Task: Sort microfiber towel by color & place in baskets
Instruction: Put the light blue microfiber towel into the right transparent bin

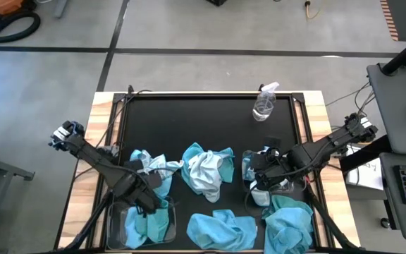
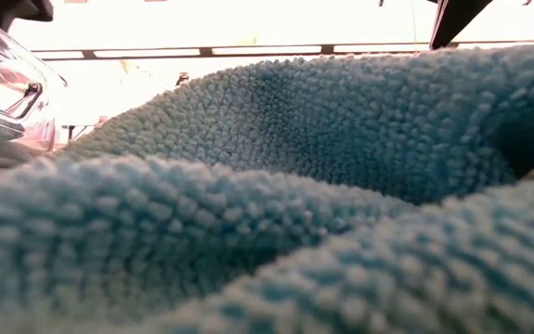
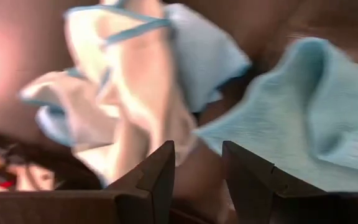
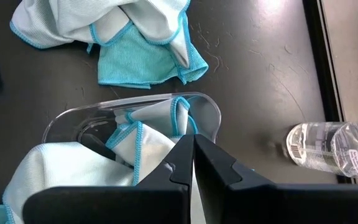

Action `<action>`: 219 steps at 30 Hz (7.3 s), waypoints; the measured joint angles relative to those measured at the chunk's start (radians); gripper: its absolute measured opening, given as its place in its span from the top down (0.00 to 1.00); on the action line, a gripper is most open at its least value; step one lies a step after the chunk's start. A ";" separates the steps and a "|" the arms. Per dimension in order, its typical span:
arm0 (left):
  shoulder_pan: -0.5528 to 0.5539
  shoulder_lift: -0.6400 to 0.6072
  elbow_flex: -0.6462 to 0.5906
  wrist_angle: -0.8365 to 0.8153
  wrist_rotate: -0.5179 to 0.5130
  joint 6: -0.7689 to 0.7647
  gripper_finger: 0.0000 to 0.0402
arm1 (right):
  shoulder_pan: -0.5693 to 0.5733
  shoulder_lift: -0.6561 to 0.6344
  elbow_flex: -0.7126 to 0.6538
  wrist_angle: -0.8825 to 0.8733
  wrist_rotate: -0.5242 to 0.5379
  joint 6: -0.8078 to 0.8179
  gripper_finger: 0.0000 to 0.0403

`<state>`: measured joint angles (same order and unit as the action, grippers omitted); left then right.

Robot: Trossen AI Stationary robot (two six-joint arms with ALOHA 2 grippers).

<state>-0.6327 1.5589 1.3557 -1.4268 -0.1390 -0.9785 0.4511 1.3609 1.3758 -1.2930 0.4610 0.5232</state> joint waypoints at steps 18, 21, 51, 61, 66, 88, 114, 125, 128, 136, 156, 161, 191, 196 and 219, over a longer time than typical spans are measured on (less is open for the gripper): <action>0.207 -0.058 -0.010 -0.144 -0.270 0.023 0.70 | 0.000 0.000 0.000 0.001 -0.024 0.053 0.98; 0.256 -0.049 -0.011 -0.143 -0.277 0.023 0.70 | 0.000 0.000 0.000 0.001 -0.024 0.053 0.98; 0.333 -0.280 -0.231 -0.088 -0.138 0.128 0.70 | 0.003 0.000 -0.005 -0.007 -0.077 0.177 0.98; 0.309 -0.415 -0.481 0.165 0.055 0.080 0.70 | 0.003 0.000 -0.006 -0.006 -0.077 0.233 0.98; 0.305 -0.432 -0.562 0.260 0.128 0.071 0.70 | 0.003 0.000 -0.006 -0.006 -0.077 0.237 0.98; 0.304 -0.418 -0.482 0.296 0.235 0.105 0.70 | 0.003 0.000 -0.006 -0.003 -0.077 0.237 0.98; 0.300 -0.414 -0.601 0.290 0.208 0.003 0.75 | 0.003 0.000 -0.006 -0.003 -0.077 0.236 0.98; 0.300 -0.414 -0.538 0.304 0.205 0.026 0.99 | 0.003 0.000 -0.006 -0.003 -0.076 0.233 0.98; 0.301 -0.414 -0.455 0.307 0.165 0.057 1.00 | 0.000 0.000 -0.006 0.003 -0.068 0.223 0.98; 0.300 -0.412 -0.062 0.321 -0.123 0.223 1.00 | 0.000 0.000 -0.006 0.164 -0.067 0.128 0.98; 0.301 -0.004 0.578 0.354 -0.277 0.744 1.00 | -0.004 0.000 -0.006 0.876 0.139 -0.343 0.98; 0.301 0.122 0.793 0.324 -0.258 0.833 1.00 | -0.020 0.000 -0.006 0.917 0.141 -0.355 0.96; 0.327 0.240 0.940 0.351 -0.112 0.892 1.00 | -0.058 0.002 -0.006 1.044 0.133 -0.446 0.62; 0.327 0.240 0.940 0.344 -0.112 0.892 1.00 | -0.057 0.002 -0.006 1.037 0.133 -0.446 0.82; 0.327 0.238 0.958 0.109 -0.113 0.732 0.82 | -0.057 0.002 -0.006 0.974 0.134 -0.402 0.98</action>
<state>-0.3058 1.7969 2.3136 -1.3181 -0.2516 -0.2467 0.3939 1.3632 1.3693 -0.3192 0.5945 0.1216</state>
